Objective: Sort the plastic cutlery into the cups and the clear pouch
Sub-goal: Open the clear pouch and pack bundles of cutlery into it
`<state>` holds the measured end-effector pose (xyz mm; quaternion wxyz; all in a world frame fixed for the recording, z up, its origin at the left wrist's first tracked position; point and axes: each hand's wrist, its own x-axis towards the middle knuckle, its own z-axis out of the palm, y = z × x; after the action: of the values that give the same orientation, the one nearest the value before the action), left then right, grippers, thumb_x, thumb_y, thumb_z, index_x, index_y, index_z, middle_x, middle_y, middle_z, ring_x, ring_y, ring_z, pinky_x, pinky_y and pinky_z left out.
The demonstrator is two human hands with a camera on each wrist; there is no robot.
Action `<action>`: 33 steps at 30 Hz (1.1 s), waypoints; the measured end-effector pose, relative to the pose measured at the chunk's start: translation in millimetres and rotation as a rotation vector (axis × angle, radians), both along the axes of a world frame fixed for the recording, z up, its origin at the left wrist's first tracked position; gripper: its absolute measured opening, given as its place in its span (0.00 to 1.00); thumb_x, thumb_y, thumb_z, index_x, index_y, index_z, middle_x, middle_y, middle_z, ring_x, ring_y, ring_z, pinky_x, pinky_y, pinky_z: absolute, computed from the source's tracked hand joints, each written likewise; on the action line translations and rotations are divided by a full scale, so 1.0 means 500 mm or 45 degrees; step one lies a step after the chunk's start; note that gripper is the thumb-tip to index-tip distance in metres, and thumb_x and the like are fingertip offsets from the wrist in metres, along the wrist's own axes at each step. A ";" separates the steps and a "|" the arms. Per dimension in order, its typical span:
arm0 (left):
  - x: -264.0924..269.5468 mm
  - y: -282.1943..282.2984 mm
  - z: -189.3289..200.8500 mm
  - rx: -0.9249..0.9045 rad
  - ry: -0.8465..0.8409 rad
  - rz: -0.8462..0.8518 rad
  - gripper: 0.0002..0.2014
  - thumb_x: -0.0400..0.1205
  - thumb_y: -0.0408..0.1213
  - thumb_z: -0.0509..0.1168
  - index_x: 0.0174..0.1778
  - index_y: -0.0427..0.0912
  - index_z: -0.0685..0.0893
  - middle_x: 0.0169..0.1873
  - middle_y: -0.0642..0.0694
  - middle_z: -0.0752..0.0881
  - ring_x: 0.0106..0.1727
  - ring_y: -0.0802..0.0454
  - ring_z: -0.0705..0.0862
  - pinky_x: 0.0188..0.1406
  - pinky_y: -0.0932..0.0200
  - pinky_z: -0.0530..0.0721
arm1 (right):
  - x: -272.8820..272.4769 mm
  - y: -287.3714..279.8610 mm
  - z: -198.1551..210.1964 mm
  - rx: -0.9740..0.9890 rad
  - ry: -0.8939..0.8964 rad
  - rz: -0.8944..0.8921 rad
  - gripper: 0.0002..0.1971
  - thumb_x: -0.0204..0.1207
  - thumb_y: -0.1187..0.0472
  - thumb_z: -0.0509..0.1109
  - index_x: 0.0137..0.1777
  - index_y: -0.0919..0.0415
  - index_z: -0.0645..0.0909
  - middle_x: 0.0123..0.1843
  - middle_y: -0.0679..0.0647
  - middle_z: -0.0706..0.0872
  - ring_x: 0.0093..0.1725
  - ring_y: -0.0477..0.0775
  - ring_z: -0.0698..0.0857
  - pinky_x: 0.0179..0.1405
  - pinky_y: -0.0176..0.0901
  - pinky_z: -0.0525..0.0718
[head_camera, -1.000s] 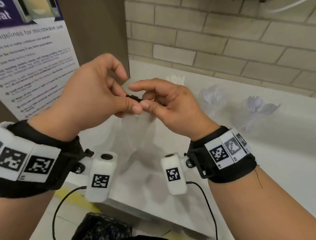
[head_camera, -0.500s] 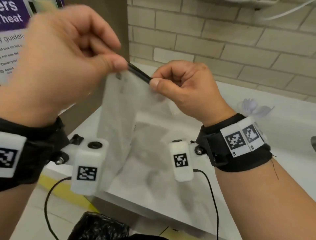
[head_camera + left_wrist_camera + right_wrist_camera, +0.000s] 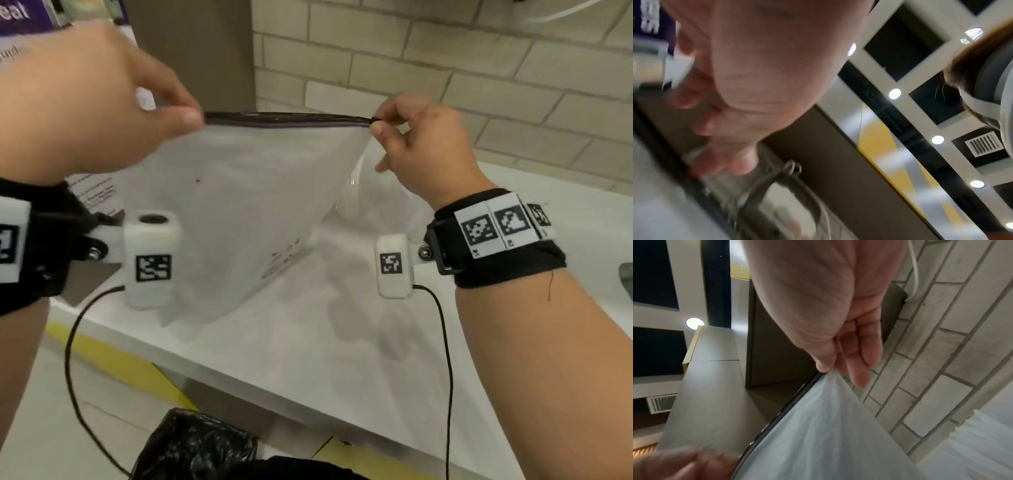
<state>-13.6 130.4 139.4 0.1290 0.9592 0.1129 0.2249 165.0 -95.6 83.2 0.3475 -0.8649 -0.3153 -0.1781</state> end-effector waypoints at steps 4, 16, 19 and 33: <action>0.056 -0.049 -0.053 0.048 0.115 -0.158 0.12 0.84 0.47 0.59 0.63 0.62 0.78 0.57 0.51 0.84 0.54 0.45 0.80 0.55 0.51 0.75 | 0.000 0.020 -0.010 0.070 0.031 0.016 0.04 0.81 0.63 0.64 0.49 0.58 0.81 0.34 0.41 0.83 0.37 0.40 0.89 0.42 0.42 0.87; 0.122 -0.094 -0.080 -0.783 0.090 -0.174 0.08 0.69 0.34 0.80 0.41 0.42 0.89 0.31 0.47 0.89 0.29 0.56 0.83 0.31 0.64 0.85 | -0.084 0.074 -0.017 0.092 0.721 0.034 0.30 0.73 0.32 0.65 0.40 0.63 0.83 0.30 0.55 0.90 0.23 0.54 0.88 0.22 0.39 0.81; 0.122 -0.101 -0.087 -0.987 0.124 -0.239 0.07 0.73 0.30 0.77 0.42 0.39 0.85 0.29 0.44 0.86 0.24 0.56 0.82 0.28 0.67 0.84 | -0.090 0.081 -0.019 0.326 0.906 0.169 0.15 0.81 0.48 0.67 0.43 0.60 0.77 0.33 0.55 0.89 0.25 0.52 0.88 0.23 0.39 0.82; 0.160 -0.084 -0.113 -0.818 0.125 -0.075 0.16 0.79 0.51 0.69 0.60 0.52 0.78 0.45 0.49 0.84 0.40 0.51 0.81 0.39 0.54 0.81 | -0.080 0.093 -0.023 0.572 0.920 0.168 0.19 0.74 0.79 0.54 0.36 0.56 0.77 0.42 0.57 0.79 0.43 0.61 0.83 0.36 0.53 0.91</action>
<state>66.4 88.7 82.7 0.4262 0.8819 0.1563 0.1274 125.1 -49.2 71.9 0.6258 -0.7527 -0.1814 0.0946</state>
